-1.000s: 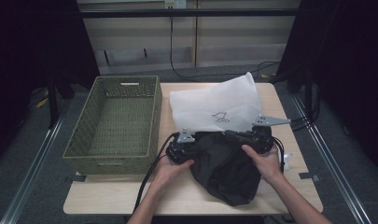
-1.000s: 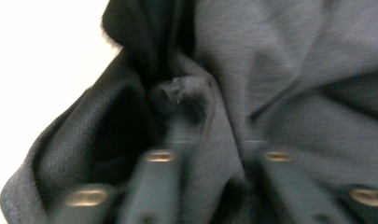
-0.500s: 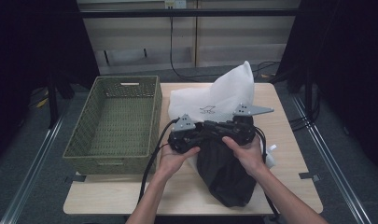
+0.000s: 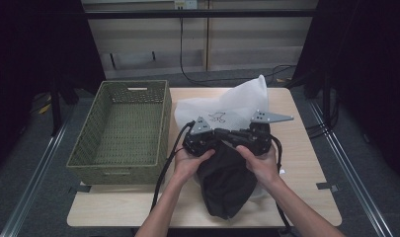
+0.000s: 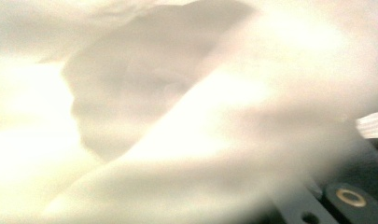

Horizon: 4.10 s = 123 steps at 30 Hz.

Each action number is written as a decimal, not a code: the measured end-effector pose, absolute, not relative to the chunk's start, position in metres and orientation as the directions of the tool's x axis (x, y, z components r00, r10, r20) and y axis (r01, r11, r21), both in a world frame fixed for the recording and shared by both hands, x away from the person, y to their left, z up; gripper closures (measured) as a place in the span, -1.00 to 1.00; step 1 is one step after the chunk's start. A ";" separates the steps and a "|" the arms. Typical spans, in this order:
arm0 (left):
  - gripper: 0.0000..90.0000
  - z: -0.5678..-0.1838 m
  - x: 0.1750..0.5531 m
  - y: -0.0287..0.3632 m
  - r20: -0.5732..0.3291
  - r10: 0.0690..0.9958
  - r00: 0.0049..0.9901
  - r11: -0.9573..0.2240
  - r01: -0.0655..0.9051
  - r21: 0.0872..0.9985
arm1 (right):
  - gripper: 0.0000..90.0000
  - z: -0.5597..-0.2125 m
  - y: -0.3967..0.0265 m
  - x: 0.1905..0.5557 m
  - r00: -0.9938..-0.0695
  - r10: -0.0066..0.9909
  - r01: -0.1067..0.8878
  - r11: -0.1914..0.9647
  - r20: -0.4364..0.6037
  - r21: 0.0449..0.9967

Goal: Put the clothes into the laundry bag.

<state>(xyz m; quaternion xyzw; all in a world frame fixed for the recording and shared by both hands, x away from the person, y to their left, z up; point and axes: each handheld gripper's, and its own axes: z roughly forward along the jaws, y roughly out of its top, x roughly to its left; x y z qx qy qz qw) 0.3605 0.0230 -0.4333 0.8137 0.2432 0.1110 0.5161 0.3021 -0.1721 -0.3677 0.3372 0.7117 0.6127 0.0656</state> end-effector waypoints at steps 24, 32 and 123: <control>-0.64 -0.422 0.299 0.048 -0.053 0.410 0.911 -0.344 0.208 0.915 | 0.97 -0.420 -0.208 0.301 -0.718 0.628 0.466 0.117 0.298 0.877; -0.92 -0.433 0.291 0.027 -0.096 0.285 0.954 -0.397 0.209 0.894 | 0.97 -0.424 -0.210 0.304 -0.714 0.633 0.475 0.123 0.299 0.872; 0.40 -0.448 0.360 0.020 -0.039 0.650 0.759 -0.279 0.286 0.917 | 0.96 -0.370 -0.200 0.292 -0.733 0.593 0.449 0.050 0.335 0.892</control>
